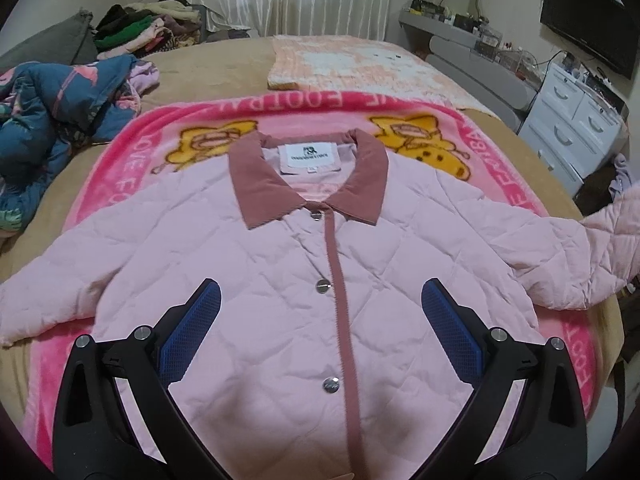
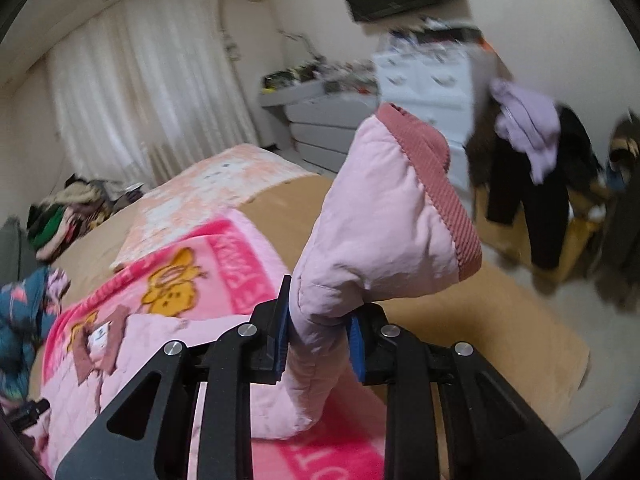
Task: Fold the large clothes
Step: 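Close the right gripper on the sleeve's ribbed cuff, then lift the sleeve with the right gripper and lay it across the jacket front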
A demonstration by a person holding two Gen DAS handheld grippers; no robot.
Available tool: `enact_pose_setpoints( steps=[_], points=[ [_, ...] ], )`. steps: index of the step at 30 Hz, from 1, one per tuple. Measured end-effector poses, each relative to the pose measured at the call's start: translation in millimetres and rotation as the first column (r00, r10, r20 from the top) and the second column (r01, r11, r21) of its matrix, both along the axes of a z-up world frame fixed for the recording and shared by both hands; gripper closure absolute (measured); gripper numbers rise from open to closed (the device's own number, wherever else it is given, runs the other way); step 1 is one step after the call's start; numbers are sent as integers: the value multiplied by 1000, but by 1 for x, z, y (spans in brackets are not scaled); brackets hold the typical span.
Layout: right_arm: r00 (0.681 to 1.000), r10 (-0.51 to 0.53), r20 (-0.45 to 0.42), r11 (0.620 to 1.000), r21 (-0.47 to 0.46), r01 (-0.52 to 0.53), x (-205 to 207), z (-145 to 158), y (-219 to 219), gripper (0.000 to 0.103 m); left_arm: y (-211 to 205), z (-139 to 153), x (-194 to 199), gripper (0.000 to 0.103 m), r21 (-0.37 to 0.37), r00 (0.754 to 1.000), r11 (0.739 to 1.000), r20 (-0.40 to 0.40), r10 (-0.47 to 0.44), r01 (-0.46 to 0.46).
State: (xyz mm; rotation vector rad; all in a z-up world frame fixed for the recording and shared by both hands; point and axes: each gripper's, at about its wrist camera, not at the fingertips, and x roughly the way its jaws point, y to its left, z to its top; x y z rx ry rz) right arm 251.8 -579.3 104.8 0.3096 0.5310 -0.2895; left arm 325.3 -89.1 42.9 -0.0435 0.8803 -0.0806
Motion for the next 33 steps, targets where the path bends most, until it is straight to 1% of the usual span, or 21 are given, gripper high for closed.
enact_pose_setpoints(
  steps=[7,13,17,23,29,33],
  points=[
    [992,124,24,990,-73,-122,13,34,71,80,32,15,-11,9,-12,999,999,17,35,-35],
    [976,217,32,969,-125,-212,27,49,132,80,63,24,-14,9,-18,997,997,31,71,-71],
    [961,274,29,954,-134,-267,36,51,167,80,83,30,-16,9,-42,996,996,43,75,-73],
    [937,347,41,931,-141,-338,51,53,218,80,111,32,-14,9,-76,993,991,46,113,-109],
    [904,424,51,900,-136,-415,72,48,275,80,139,30,-11,9,-110,988,984,43,148,-142],
    [879,474,54,874,-149,-463,87,43,313,80,151,33,-9,9,-130,987,981,58,150,-142]
  ],
)
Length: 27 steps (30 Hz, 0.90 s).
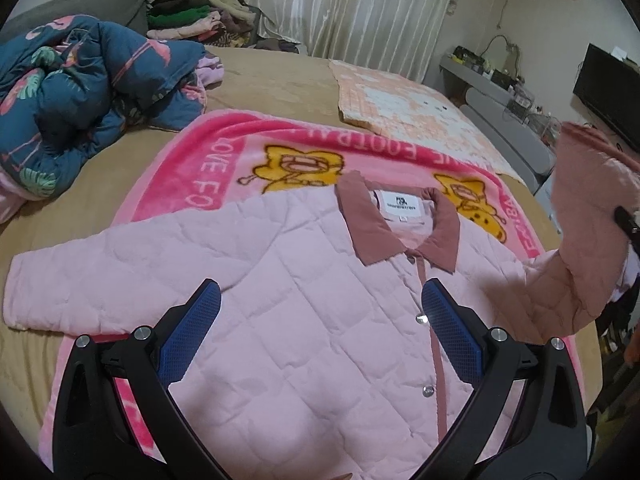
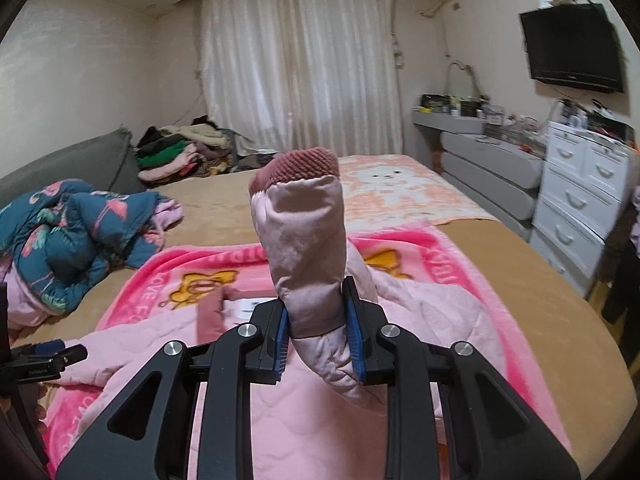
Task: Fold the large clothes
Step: 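Lift the sleeve with the right gripper and lay it across the jacket front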
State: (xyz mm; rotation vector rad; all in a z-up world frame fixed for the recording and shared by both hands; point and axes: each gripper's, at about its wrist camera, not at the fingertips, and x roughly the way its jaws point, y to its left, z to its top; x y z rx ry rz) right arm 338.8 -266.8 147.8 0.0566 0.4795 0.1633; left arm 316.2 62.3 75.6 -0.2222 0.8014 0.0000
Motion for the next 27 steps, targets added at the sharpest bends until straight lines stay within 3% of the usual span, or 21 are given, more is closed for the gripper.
enact_pose_setpoints(
  steps=[13,21,24,27],
  points=[
    [974,224,-25,975,-13,-224,25,-45,128,80,46,-3,9,9,-107,999,994,14,39,-38],
    [943,291,-163,954,-28,-299,30,-122,191,78,66,-21,11,9,-156,998,986,-18,62,-64],
    [929,313,-200,948,6,-318,27,-144,198,74,66,-29,11,9,-157,998,985,-38,59,-65],
    [902,352,-248,935,55,-350,26,-157,201,52,63,-35,11,9,-137,997,988,-50,58,-64]
  ],
)
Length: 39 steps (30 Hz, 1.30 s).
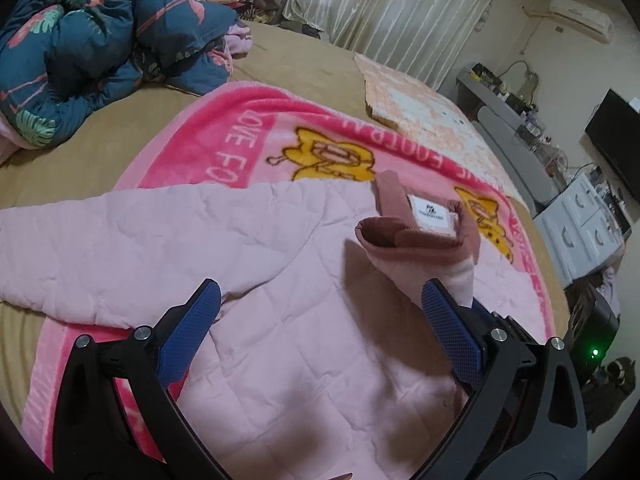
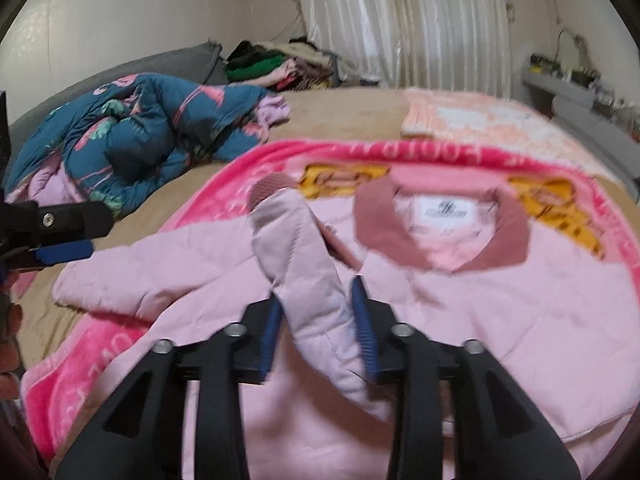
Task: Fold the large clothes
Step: 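Lift the sleeve with the right gripper and lay it across the jacket front, then grasp the laid cuff with the left gripper, straighten it, then release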
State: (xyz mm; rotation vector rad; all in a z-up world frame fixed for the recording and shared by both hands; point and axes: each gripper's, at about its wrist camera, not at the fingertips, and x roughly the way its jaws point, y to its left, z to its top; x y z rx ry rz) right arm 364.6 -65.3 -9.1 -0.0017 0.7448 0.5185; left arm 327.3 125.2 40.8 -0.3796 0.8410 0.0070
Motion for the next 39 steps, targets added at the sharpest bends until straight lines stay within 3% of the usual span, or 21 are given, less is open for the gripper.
enact_pose_setpoints(
  steps=[2,5,7,13,18,20,23,25,27,32,36,39],
  points=[
    [999,14,-45,1000,10,-13,-3,-4,1,34,-4,-4,0,9,-1,1000,1000,-9,-5,5],
    [997,34,-70,999,42,-31,-10,5,-11,19,-7,-10,2,9,-25,1000,1000,-28,-9,9],
    [998,24,-51,999,46,-22,-15,17,-28,14,-11,-17,6,9,-50,999,999,-52,-15,12],
    [995,-104,-4,992,-76,103,-11,30,-92,13,-36,-52,19,9,-137,987,989,-144,-66,46],
    [979,-201,-20,975,-101,198,-7,25,-143,13,-65,-91,30,9,-172,968,984,-233,-95,55],
    [974,-227,-28,969,-105,223,-8,21,-162,13,-72,-102,33,17,-157,965,987,-250,-82,44],
    [965,-261,-35,959,-121,255,-11,16,-185,13,-77,-105,33,39,-135,970,990,-233,-67,36],
    [959,-280,-35,953,-128,274,-13,13,-199,13,-81,-98,31,72,-118,979,992,-190,-69,47],
    [955,-293,-33,949,-135,287,-14,11,-209,13,-83,-90,33,90,-75,983,995,-168,-71,59],
    [949,-313,-31,943,-128,307,-15,12,-225,13,-85,-52,40,95,1,989,992,-79,-122,122],
    [948,-319,-8,940,-127,315,-13,21,-234,13,-73,-4,45,96,67,993,991,30,-117,115],
    [945,-328,4,938,-116,326,-9,25,-238,13,-67,13,47,96,97,990,989,73,-123,116]
  ],
)
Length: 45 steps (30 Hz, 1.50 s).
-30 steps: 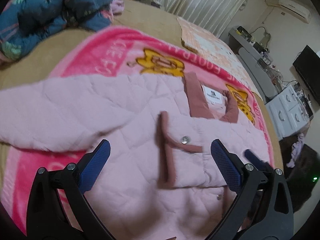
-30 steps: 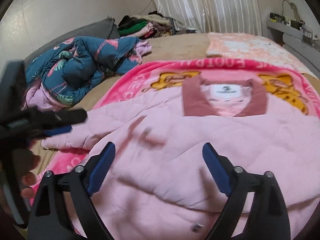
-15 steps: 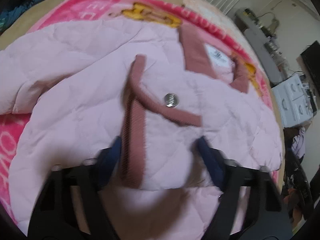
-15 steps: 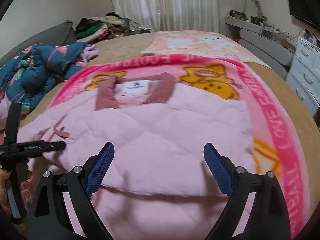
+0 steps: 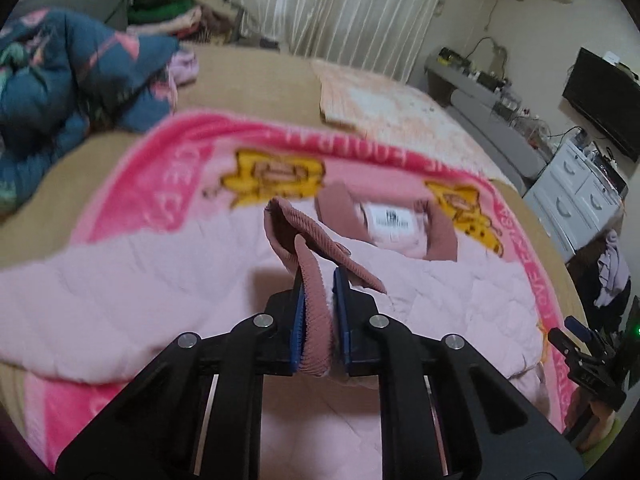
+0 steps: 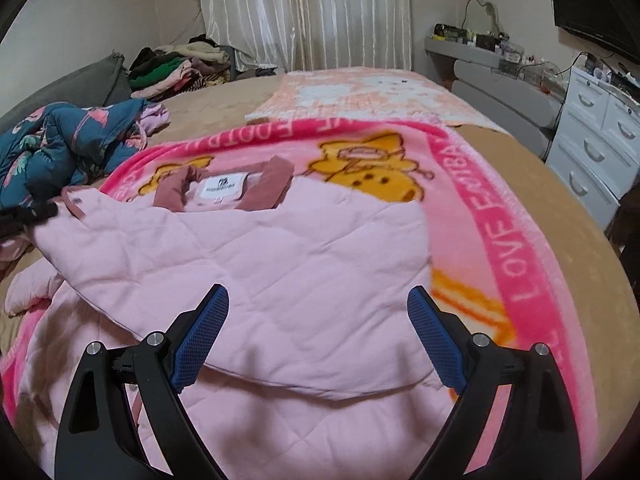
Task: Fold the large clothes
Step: 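Grasp the laid cuff with the left gripper, straighten it, then release, then move the left gripper to the other sleeve's ribbed cuff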
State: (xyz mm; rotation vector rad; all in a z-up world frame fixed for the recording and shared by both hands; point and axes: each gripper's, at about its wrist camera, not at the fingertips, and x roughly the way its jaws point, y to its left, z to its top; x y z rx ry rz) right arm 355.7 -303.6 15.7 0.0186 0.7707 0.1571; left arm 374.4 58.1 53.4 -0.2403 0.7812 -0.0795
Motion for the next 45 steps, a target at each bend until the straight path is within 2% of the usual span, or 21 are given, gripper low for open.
enact_pose_setpoints(
  steps=[3,6,9,12,16,19,23,26,28,29,33,36,39,42,45],
  points=[
    [1000,-4,-15,1000,13,4,7,-5,1,13,2,-7,0,96,37,1000,999,0,-9,9],
    [999,6,-38,1000,5,-6,14,-15,8,13,3,-42,0,96,75,998,997,-62,-6,11],
    [996,32,-81,999,-10,-33,20,-27,17,13,14,-82,1,96,75,990,997,-142,21,-10],
    [989,47,-142,998,-32,-52,28,-42,25,13,23,-108,-2,95,76,982,997,-188,30,-16],
    [971,9,-240,996,-84,-30,41,-69,25,12,24,-116,-6,93,73,981,997,-194,29,-15],
    [970,-8,-242,996,-92,-14,43,-79,26,9,23,-117,-7,92,88,981,996,-193,27,-10],
    [969,-17,-246,995,-98,-7,41,-77,27,9,25,-117,-10,86,81,979,996,-199,41,-25],
    [971,-12,-239,999,-34,4,34,-63,23,9,27,-111,-14,82,66,977,997,-206,46,-33],
    [975,4,-222,999,39,5,28,-54,19,9,26,-107,-19,76,78,980,997,-197,39,-24],
    [976,3,-218,999,45,7,26,-52,19,9,26,-106,-21,73,82,980,996,-197,37,-22],
    [980,17,-200,1000,15,-14,19,-44,27,9,29,-100,-29,61,75,979,997,-200,38,-23],
    [984,43,-175,999,11,-42,9,-37,36,8,30,-90,-37,40,85,983,996,-176,44,-29],
    [983,59,-175,998,12,-58,2,-33,46,7,30,-80,-44,35,98,986,995,-160,48,-33],
    [986,68,-152,998,5,-68,-4,-24,57,5,30,-70,-51,15,110,988,993,-145,57,-41],
    [990,70,-123,998,9,-69,-10,-14,65,4,30,-57,-64,10,140,992,989,-111,62,-47]
  ],
)
